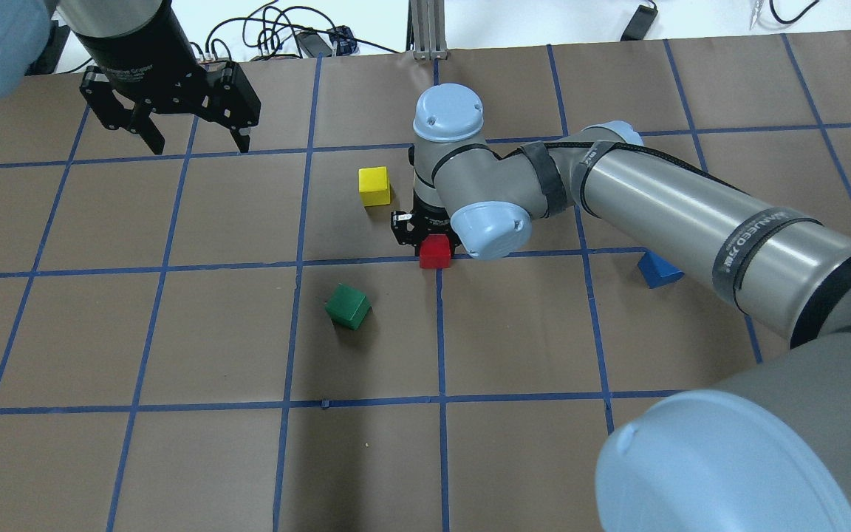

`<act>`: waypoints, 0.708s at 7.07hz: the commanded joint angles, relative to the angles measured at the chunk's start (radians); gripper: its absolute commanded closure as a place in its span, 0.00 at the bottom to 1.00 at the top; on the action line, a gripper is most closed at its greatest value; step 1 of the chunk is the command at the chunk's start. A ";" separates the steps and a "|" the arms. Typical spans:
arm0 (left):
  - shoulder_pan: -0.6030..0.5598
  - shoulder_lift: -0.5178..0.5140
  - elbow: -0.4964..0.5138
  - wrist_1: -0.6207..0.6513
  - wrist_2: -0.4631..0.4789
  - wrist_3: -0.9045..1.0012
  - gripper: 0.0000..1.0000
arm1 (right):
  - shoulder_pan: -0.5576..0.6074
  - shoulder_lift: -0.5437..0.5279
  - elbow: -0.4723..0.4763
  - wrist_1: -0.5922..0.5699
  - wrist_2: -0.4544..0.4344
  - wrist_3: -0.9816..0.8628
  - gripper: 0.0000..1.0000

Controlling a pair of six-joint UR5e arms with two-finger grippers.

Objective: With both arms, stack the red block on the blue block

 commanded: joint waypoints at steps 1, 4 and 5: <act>0.000 0.003 -0.006 0.002 -0.002 0.000 0.00 | -0.038 -0.084 -0.077 0.203 -0.004 -0.014 1.00; -0.002 0.000 -0.006 0.002 -0.011 -0.011 0.00 | -0.239 -0.230 -0.117 0.442 -0.026 -0.213 1.00; -0.003 0.002 -0.006 0.001 -0.011 -0.011 0.00 | -0.312 -0.258 -0.107 0.488 -0.052 -0.319 1.00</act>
